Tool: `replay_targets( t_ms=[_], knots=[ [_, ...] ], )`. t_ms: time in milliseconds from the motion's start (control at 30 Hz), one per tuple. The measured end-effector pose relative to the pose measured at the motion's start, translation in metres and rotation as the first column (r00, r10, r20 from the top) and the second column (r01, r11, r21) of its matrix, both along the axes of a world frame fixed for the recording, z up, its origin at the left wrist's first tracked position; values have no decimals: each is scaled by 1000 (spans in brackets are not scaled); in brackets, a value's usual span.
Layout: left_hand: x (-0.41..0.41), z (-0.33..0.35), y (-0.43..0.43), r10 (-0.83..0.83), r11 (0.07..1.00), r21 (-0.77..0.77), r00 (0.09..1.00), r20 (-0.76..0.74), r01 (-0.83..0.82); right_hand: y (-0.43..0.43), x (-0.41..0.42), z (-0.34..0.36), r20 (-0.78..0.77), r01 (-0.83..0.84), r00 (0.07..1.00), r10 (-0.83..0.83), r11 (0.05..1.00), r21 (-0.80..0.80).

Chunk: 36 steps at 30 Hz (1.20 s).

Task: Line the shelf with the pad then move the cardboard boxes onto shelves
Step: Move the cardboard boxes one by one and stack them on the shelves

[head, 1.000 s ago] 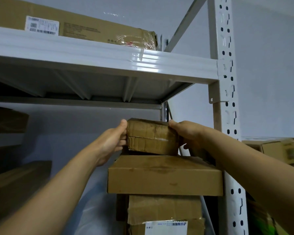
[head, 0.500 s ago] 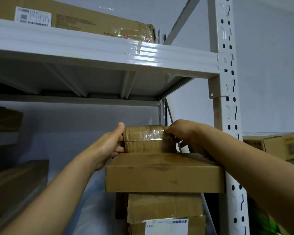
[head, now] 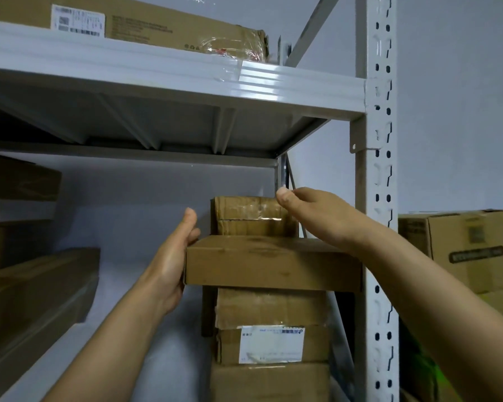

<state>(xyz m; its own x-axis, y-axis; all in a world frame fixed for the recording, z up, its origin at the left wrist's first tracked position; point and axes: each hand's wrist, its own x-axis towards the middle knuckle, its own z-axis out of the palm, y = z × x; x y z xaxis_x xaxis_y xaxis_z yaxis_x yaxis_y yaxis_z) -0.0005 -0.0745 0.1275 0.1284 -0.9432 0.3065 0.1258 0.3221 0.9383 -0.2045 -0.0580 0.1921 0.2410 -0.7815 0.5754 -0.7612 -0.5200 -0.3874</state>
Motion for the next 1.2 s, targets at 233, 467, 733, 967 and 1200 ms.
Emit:
replay_targets(
  t_ms=[233,467,733,967,1200],
  knots=[
    [-12,-12,14,11,999,-51,988,-153,-19,4,-7,-30,-48,212,968,-246,906,-367],
    [-28,-10,28,65,998,-18,991,-121,-68,-12,-9,-35,-74,244,947,-313,848,-471],
    [-27,-12,25,80,997,-8,994,-77,-81,-15,-10,-34,-121,262,927,-355,844,-467],
    [-17,-16,28,54,998,-3,991,-120,-55,-11,-9,-33,-70,240,949,-308,847,-475],
    [2,-30,41,107,994,22,978,-177,-105,11,19,-43,81,68,997,-21,762,-644]
  ],
)
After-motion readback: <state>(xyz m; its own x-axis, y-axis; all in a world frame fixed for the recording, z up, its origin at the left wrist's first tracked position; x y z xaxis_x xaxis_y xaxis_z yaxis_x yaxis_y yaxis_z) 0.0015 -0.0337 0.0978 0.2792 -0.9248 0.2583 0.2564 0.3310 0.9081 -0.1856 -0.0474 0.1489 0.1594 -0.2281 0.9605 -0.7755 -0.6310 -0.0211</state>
